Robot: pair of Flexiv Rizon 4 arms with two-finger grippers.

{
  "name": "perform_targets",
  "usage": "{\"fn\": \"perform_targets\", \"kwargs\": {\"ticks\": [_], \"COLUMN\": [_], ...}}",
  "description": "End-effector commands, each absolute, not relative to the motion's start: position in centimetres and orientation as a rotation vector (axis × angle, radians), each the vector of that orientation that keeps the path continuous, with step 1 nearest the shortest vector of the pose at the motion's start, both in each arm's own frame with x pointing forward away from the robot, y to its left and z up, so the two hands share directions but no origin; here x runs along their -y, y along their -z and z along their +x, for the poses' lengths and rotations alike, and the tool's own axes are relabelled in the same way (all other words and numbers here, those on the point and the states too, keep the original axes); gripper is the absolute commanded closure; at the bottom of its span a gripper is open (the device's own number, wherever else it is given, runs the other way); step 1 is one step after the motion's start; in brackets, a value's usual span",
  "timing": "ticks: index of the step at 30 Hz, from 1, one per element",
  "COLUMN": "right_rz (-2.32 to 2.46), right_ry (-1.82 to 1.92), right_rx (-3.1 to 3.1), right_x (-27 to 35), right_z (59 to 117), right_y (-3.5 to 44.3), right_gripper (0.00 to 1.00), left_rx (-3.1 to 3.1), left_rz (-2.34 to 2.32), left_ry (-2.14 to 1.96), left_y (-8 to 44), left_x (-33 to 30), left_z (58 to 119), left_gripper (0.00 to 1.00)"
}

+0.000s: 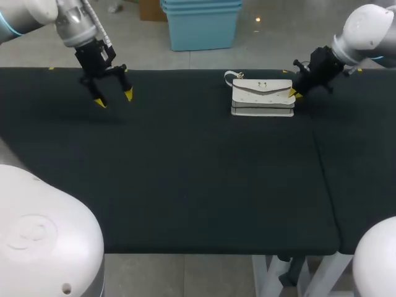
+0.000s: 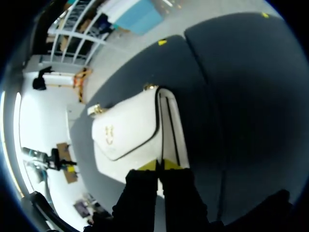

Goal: Pick up the bag, open it, inspect its contents, close it, and place it on the opposite side

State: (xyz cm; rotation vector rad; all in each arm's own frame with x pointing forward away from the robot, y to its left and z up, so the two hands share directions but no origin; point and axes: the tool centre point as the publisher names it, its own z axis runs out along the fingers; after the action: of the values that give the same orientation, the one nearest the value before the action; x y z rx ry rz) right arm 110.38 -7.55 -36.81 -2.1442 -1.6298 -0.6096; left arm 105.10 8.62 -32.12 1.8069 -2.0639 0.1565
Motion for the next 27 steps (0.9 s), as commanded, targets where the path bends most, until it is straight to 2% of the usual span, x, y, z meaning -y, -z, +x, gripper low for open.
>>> {"fn": "perform_targets", "kwargs": {"ticks": [1, 6, 27], "right_rz": [-2.119, -2.043, -2.074], "right_ry": [0.602, 0.615, 0.609], "right_rx": [1.627, 1.66, 1.649], "right_x": [10.5, 13.5, 14.2], "right_z": [111.2, 111.7, 112.1], "right_y": [36.5, 36.4, 36.5], "right_gripper": [1.0, 1.0, 1.0], "left_rx": [2.05, 2.046, 2.119], "left_rz": [1.794, 1.783, 1.861], "left_ry": [-0.135, -0.124, -0.08], "left_y": [31.8, 31.6, 30.9], "left_x": [-9.6, -11.3, -13.2], "left_z": [105.5, 105.6, 106.3], "left_gripper": [0.0, 0.0, 0.0]}}
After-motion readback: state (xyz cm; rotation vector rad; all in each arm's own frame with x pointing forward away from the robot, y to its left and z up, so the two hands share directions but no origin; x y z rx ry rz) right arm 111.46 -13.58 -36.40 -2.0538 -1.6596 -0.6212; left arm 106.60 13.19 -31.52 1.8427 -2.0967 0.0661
